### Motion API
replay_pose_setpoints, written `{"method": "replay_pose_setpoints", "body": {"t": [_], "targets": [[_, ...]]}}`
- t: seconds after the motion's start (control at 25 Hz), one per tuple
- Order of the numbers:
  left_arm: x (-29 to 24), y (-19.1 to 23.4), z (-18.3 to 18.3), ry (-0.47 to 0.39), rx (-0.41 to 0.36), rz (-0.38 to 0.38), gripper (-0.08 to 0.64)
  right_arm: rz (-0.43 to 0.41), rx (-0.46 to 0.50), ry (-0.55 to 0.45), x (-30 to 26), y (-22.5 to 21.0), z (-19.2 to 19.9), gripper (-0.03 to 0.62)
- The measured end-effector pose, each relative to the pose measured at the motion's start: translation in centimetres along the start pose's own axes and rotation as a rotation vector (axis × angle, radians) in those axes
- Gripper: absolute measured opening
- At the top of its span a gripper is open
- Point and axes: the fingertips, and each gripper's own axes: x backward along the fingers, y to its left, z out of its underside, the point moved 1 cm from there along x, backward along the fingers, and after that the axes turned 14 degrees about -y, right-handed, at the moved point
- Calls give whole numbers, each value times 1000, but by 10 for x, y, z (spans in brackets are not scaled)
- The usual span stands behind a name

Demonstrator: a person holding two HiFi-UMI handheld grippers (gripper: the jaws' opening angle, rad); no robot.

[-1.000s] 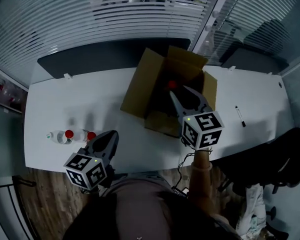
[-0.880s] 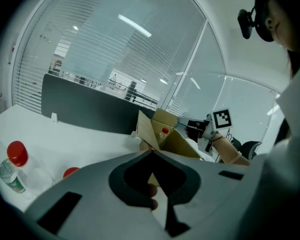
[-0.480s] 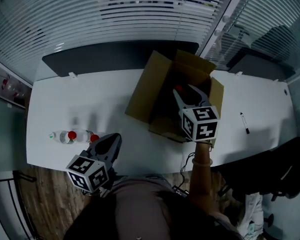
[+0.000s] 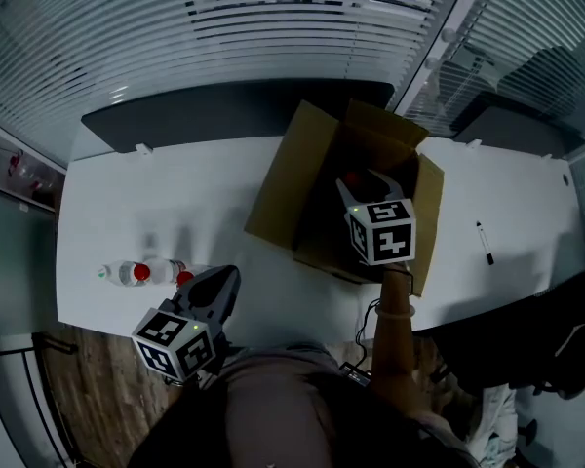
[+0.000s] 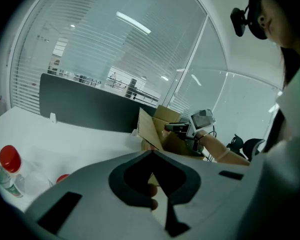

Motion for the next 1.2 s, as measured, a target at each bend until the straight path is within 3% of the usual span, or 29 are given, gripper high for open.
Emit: {"method": "replay_pose_setpoints", "body": {"t": [0.48,1.2], "targets": [[-9,2,4,28,-1,-20,9,8,-58,85,-16,-5,26,179],[-1,1,2,4,-7,-2,9,47,6,62,-2,-5,10,175]]}}
